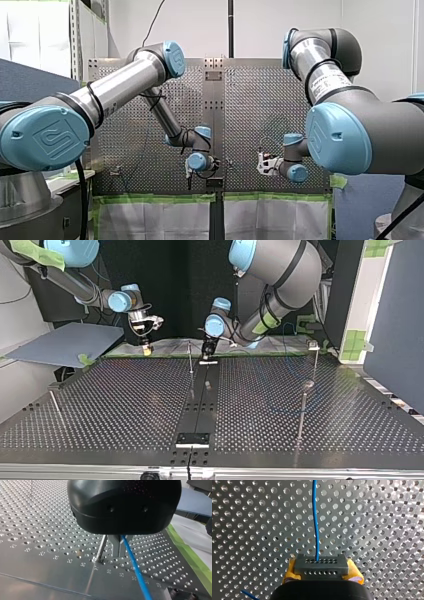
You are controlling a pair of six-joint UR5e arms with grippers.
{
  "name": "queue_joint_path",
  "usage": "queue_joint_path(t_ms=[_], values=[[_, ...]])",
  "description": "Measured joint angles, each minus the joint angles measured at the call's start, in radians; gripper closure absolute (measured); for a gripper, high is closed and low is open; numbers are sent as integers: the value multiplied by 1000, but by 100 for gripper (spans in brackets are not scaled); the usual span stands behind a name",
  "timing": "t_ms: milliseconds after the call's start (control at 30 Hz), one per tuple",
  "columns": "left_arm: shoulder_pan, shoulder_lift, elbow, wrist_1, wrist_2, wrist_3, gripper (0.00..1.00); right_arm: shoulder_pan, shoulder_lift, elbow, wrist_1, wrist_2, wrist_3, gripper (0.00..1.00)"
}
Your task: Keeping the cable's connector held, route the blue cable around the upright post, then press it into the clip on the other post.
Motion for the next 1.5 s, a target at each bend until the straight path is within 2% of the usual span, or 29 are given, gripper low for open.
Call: queue_joint_path(t_ms=[233,467,633,867,1100,1200,1367,1500], values=[[5,0,7,-9,-6,0,100,-7,1,-13,0,-8,2,100],[8,0,37,-56,-45,1,100,-15,3,-28,0,-8,4,100],[10,0,47,-65,-62,2,100,-22,4,-38,0,1,4,100],[12,0,48,-67,-59,4,100,-27,6,-49,0,2,4,100],[14,0,48,-57,-47,5,100,-32,15,-70,3,-5,13,100],[16,0,48,-48,-47,5,100,-34,25,-86,13,-6,14,100],[19,0,49,-42,-48,5,100,-35,42,-123,50,-7,1,100],[27,0,64,-41,-49,5,100,-36,46,-147,71,-7,1,100]])
